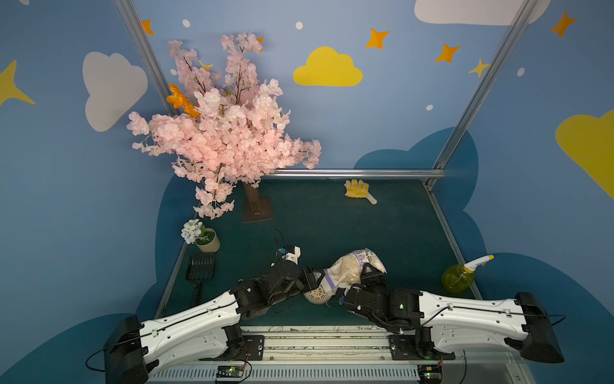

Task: Pour the oats into the breakfast bowl
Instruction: Pour the oats into the bowl.

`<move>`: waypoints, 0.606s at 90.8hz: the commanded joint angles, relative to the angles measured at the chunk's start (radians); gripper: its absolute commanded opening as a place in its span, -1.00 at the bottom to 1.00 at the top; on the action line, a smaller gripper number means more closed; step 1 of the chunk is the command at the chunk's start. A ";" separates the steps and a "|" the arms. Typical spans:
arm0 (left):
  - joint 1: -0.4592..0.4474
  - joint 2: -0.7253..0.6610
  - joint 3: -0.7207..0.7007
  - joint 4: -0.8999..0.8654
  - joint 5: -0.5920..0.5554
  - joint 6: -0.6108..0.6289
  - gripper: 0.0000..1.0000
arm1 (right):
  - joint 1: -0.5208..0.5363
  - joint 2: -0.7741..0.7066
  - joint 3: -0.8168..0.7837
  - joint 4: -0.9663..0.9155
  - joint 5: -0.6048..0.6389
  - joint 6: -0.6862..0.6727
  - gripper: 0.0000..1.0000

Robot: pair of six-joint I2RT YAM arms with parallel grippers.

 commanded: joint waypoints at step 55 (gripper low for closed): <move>-0.006 0.004 -0.073 0.079 -0.030 -0.048 0.10 | 0.018 0.078 0.087 0.082 0.237 -0.037 -1.00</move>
